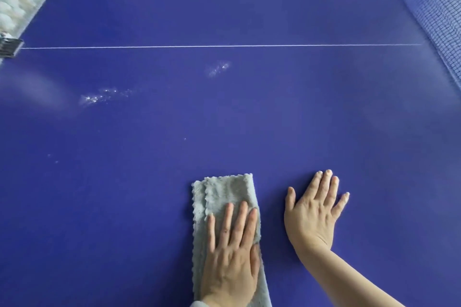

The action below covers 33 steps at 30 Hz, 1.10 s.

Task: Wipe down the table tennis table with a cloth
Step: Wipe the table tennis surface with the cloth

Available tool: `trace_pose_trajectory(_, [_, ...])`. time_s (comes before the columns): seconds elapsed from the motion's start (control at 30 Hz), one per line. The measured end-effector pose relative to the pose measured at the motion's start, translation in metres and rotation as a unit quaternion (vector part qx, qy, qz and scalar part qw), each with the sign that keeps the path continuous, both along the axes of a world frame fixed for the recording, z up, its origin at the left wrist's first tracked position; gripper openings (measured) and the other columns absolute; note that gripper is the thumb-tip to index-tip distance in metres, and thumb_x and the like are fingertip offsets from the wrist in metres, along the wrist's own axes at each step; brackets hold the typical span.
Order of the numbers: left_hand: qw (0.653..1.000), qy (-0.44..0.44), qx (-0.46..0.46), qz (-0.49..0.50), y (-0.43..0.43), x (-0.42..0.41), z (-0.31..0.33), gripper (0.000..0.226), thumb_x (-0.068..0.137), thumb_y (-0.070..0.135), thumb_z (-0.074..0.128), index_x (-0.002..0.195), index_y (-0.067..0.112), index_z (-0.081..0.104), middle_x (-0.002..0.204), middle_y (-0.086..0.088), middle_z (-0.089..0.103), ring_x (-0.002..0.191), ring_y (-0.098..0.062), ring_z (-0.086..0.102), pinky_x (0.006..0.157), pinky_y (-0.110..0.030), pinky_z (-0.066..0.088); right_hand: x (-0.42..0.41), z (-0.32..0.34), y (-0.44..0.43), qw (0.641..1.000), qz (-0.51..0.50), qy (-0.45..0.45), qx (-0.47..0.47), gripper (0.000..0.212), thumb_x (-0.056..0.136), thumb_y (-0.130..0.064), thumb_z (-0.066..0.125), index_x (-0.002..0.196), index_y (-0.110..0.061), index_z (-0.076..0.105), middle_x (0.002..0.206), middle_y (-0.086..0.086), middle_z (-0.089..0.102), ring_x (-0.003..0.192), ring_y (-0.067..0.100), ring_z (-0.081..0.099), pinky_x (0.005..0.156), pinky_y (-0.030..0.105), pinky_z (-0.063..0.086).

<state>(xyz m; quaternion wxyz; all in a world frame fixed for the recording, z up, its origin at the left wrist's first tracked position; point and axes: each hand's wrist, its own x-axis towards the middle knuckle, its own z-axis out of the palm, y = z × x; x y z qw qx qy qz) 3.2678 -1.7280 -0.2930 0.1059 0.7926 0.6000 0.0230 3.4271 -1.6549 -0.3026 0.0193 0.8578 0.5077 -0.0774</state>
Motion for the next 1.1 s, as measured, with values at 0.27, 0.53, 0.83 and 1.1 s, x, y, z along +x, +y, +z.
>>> trace_pose_trajectory(0.27, [0.994, 0.056, 0.014, -0.088, 0.135, -0.052, -0.005, 0.059, 0.099, 0.043, 0.019, 0.157, 0.030, 0.012, 0.164, 0.008, 0.007, 0.152, -0.017, 0.002, 0.121, -0.052, 0.010, 0.000, 0.001, 0.001, 1.000, 0.000, -0.006, -0.004, 0.078, 0.096, -0.052, 0.012, 0.157, -0.005, -0.003, 0.166, 0.008, -0.008, 0.153, 0.022, -0.015, 0.120, 0.048, -0.017])
trace_pose_trajectory(0.53, [0.995, 0.039, 0.034, 0.080, 0.154, -0.152, -0.012, 0.061, 0.097, 0.041, 0.022, 0.156, 0.023, 0.023, 0.163, 0.003, 0.018, 0.151, -0.020, 0.015, 0.120, -0.053, 0.016, 0.000, 0.000, 0.002, 1.000, -0.011, -0.004, -0.005, 0.076, 0.100, -0.049, 0.024, 0.157, -0.004, 0.002, 0.167, 0.008, -0.003, 0.153, 0.022, -0.011, 0.122, 0.047, -0.013])
trace_pose_trajectory(0.83, [0.995, 0.047, 0.032, 0.077, 0.155, -0.150, -0.006, 0.062, 0.096, 0.039, 0.024, 0.155, 0.022, 0.026, 0.163, 0.002, 0.018, 0.150, -0.021, 0.016, 0.119, -0.052, 0.019, -0.033, 0.016, 0.107, 0.978, 0.160, 0.047, 0.123, 0.059, 0.103, -0.022, 0.045, 0.154, -0.002, 0.025, 0.166, 0.012, 0.010, 0.154, 0.025, 0.007, 0.125, 0.040, -0.005])
trace_pose_trajectory(1.1, [0.996, 0.061, 0.031, 0.064, 0.156, -0.151, -0.008, 0.062, 0.093, 0.037, 0.031, 0.153, 0.019, 0.030, 0.162, 0.001, 0.023, 0.149, -0.025, 0.020, 0.115, -0.058, 0.025, -0.058, 0.003, 0.211, 0.988, -0.054, 0.102, 0.107, 0.061, 0.105, -0.040, 0.019, 0.158, -0.010, 0.017, 0.167, 0.002, 0.008, 0.154, 0.014, -0.001, 0.124, 0.041, -0.008])
